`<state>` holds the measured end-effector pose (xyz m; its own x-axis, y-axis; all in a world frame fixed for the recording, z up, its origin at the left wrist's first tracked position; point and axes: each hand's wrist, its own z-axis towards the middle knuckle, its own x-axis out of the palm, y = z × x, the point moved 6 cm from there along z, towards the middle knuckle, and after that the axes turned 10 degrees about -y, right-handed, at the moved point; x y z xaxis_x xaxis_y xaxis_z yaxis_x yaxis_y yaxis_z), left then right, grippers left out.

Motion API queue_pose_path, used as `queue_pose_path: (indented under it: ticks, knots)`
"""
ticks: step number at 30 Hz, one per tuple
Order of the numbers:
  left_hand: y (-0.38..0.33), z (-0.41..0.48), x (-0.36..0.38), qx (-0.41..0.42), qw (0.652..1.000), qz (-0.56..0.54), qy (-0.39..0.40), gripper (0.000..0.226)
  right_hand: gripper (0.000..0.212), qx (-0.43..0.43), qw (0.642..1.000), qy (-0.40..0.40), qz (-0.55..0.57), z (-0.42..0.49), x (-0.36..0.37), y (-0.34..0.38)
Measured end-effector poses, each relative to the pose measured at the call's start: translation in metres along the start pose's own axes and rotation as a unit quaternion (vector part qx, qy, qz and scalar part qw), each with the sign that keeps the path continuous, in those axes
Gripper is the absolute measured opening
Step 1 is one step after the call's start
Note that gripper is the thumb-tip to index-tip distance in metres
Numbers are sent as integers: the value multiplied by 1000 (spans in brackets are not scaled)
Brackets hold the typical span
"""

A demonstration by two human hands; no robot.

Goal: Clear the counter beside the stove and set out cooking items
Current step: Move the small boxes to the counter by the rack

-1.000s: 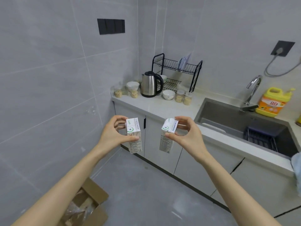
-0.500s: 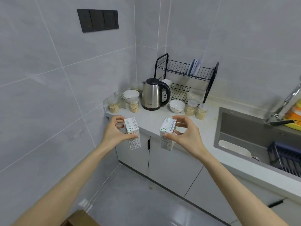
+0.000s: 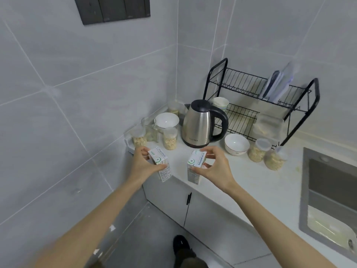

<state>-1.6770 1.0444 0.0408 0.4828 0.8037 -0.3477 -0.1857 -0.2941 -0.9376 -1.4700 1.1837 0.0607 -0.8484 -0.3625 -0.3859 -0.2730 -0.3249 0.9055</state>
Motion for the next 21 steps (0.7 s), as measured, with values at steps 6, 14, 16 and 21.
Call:
queue_pose_path:
  ticks: [6,14,16,21]
  knots:
    - [21,66,39,-41,999,24,-25,71,60,-10,999,36,-34,85,49,-44]
    - [50,120,69,-107,991,18,-80,71,54,18,994,93,-54,151,104,-80]
    - [57,128,74,-116,989,12,-93,71,52,20,993,99,-66,160,115,-85]
    - [61,144,83,-111,989,4,-95,73,51,15,993,92,-79,167,129,-88]
